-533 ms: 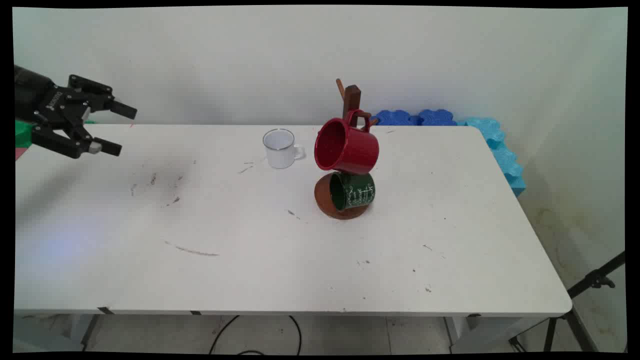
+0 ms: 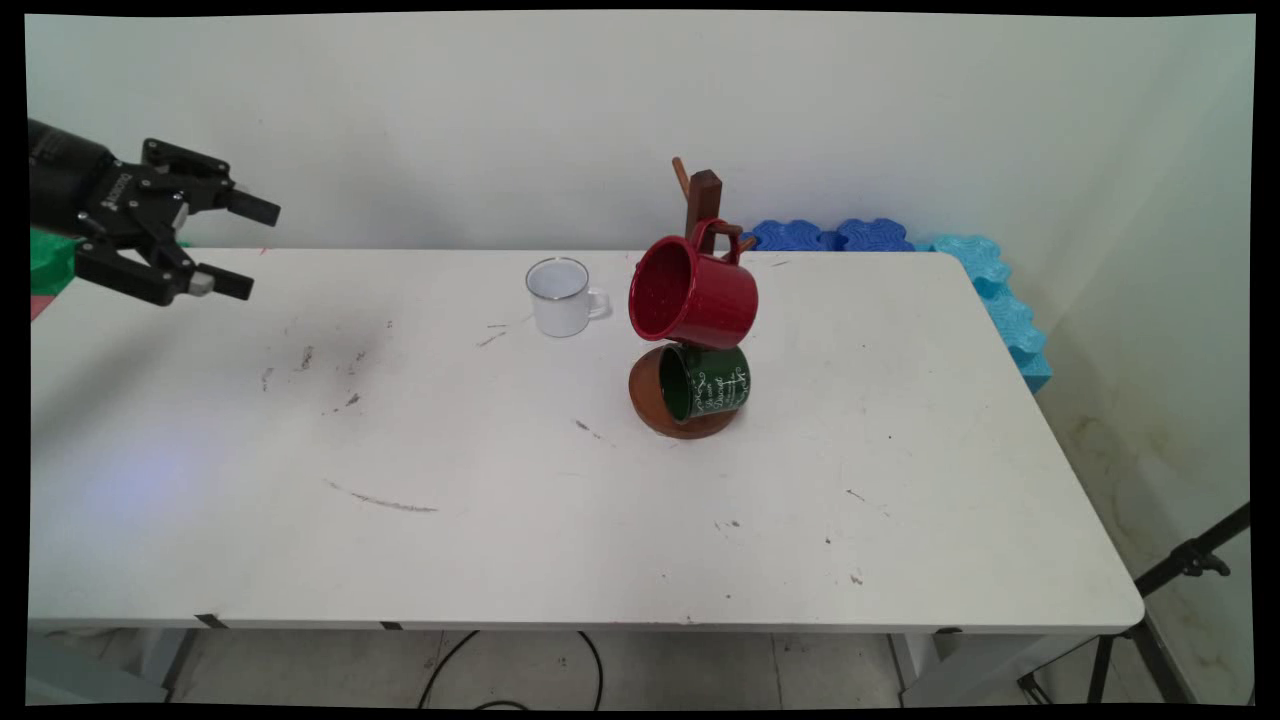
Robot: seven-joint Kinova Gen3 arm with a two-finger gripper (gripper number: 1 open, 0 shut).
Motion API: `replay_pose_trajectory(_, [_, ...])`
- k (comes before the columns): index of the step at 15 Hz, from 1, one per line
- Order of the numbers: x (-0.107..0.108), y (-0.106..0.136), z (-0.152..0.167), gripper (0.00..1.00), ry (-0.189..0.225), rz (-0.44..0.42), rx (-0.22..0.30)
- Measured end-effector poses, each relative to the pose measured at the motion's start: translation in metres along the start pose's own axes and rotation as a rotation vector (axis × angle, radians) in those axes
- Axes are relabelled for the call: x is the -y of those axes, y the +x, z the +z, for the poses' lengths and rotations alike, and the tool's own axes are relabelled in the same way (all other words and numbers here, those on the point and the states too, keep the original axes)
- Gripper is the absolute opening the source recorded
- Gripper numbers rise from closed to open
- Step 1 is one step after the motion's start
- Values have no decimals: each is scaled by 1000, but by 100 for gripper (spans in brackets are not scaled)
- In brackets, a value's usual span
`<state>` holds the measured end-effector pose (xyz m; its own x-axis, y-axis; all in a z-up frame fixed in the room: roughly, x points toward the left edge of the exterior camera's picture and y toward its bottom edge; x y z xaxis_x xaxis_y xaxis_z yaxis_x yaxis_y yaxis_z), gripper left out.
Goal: Pick up the red mug from the rack
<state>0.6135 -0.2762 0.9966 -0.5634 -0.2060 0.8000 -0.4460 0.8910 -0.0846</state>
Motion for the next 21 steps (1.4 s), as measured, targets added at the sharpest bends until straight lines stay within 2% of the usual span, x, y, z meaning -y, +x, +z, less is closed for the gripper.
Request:
replay_pose_trajectory(3, [-1,10,5,100,10,-3,-11])
replay_pose_trajectory(8, [-6,45,25,100,20,-36,-25])
replay_pose_trajectory(16, [-29,133,93,100,36,-181,-23])
replay_pose_trajectory(21, [-49,173,138,100,43,-284,-16])
